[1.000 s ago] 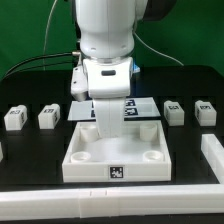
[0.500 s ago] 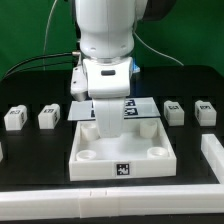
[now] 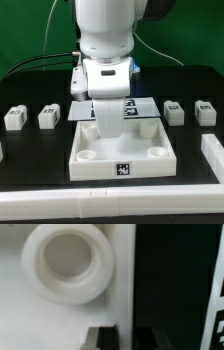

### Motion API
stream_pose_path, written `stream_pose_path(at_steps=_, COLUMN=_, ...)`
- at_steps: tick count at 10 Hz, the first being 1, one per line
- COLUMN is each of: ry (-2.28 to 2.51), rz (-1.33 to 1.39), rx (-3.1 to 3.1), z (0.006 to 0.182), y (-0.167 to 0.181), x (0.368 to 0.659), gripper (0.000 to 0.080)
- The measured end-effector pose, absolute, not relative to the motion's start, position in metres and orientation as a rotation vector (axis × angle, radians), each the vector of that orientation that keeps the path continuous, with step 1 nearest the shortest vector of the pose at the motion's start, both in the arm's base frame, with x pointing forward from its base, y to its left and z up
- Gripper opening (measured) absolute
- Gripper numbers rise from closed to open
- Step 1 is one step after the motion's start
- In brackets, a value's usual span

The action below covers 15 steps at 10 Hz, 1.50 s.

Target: Assemble one leg

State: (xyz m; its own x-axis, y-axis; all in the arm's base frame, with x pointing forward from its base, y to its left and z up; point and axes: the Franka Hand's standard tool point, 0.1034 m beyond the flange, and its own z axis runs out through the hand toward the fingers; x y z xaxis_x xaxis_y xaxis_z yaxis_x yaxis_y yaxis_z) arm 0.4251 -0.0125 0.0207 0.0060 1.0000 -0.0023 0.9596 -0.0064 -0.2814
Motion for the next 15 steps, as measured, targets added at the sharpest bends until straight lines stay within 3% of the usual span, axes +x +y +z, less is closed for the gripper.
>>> stream_pose_path(at_steps=3, ry=-2.075, rz=0.287, rx=-2.069, z=0.021, y=-0.006, x=0.432, gripper=0.0064)
stream_pose_path(at_steps=10, ry=-2.079, rz=0.251, rx=-2.086, z=0.022, y=0.047, x=0.46, gripper=0.0064)
stream_pose_path(at_steps=15, ry=-2.081, rz=0.247, rx=-2.085, z=0.025, y=0.049, x=0.481, gripper=0.0064)
